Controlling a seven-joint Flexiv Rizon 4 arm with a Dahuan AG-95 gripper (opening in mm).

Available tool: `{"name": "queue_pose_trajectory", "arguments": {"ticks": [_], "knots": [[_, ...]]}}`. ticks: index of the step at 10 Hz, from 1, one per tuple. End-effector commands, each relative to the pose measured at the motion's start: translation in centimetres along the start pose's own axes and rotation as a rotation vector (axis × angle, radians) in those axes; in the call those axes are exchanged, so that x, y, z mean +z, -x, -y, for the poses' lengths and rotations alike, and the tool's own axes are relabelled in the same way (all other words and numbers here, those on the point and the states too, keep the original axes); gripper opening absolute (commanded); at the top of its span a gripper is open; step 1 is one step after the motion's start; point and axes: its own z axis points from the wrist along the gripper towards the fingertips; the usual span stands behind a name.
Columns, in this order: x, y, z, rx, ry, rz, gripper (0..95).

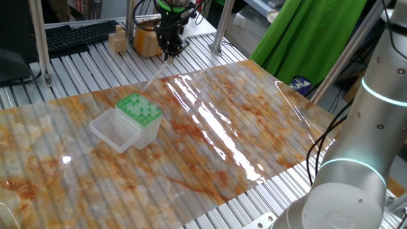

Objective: Insert a large pipette tip into the holder for large pipette tips

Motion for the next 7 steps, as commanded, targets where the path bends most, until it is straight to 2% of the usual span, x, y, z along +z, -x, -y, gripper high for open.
{"name": "queue_pose_trajectory", "arguments": {"ticks": [1,7], "knots": [[0.3,-0.21,-0.24,-0.002,-0.006,-0.001,0.0],[0.7,-0.76,-0.41,0.012,-0.008,0.007,0.0]]}}
